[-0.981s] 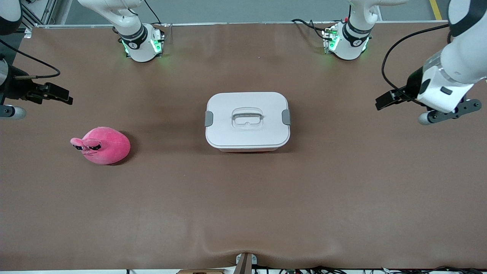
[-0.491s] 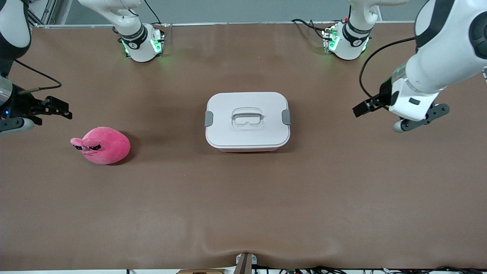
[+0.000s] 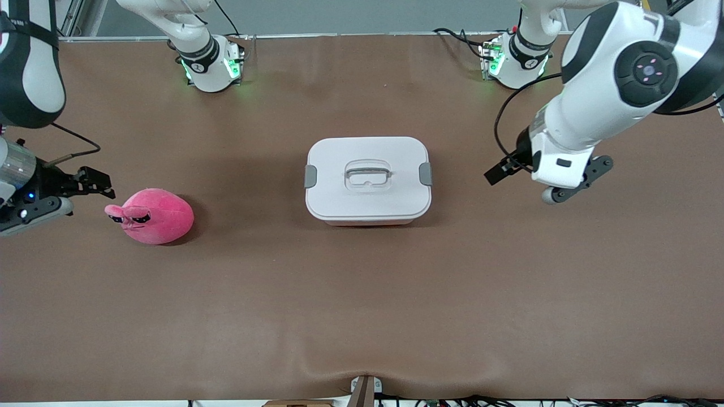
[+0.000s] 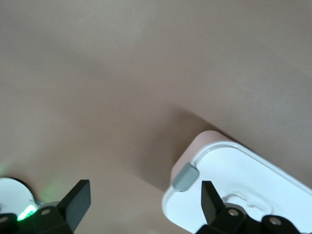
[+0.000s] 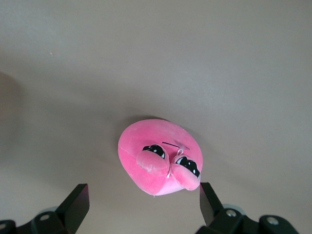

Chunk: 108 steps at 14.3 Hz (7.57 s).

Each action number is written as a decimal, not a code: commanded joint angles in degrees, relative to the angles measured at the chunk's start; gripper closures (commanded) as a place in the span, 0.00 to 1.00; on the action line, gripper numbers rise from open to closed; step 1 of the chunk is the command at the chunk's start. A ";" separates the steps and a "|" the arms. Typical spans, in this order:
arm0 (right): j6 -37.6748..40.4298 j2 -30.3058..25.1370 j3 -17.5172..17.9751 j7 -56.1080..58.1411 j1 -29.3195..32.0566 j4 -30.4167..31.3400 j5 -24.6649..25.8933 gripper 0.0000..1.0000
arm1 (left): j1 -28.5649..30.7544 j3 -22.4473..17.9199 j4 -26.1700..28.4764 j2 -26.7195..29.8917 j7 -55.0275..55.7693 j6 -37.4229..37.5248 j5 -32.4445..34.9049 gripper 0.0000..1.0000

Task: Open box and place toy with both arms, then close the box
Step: 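Move the left gripper to the lid handle while the right gripper reaches the toy, then grasp the lid handle with the left gripper while the right gripper grasps the toy, then lift the lid off with the left gripper while the right gripper lifts the toy, then lower the pink toy into the box and open the right gripper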

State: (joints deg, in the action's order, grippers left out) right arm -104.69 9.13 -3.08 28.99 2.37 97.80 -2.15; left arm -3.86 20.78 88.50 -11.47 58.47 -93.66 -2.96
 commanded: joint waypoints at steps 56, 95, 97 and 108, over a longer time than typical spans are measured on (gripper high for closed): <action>-12.55 5.20 0.71 12.58 1.32 15.06 -0.93 1.00 | -27.08 0.05 -1.49 -18.68 76.70 -23.15 14.57 1.00; -7.02 -2.18 4.05 45.34 -41.74 -3.40 18.50 1.00 | 7.19 0.58 0.27 -12.44 33.73 -17.44 10.70 1.00; -6.93 -1.74 4.22 49.22 -43.67 -4.80 18.58 1.00 | 7.99 0.58 0.18 -12.70 32.76 -17.52 9.04 1.00; -1.57 3.09 4.14 55.29 -53.08 -4.54 19.02 1.00 | 9.22 0.58 0.18 -13.67 30.03 -17.88 8.68 1.00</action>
State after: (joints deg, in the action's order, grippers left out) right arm -107.22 11.17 1.56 82.06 -49.84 94.21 15.90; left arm 4.75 20.84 88.53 -25.57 89.78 -111.54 6.71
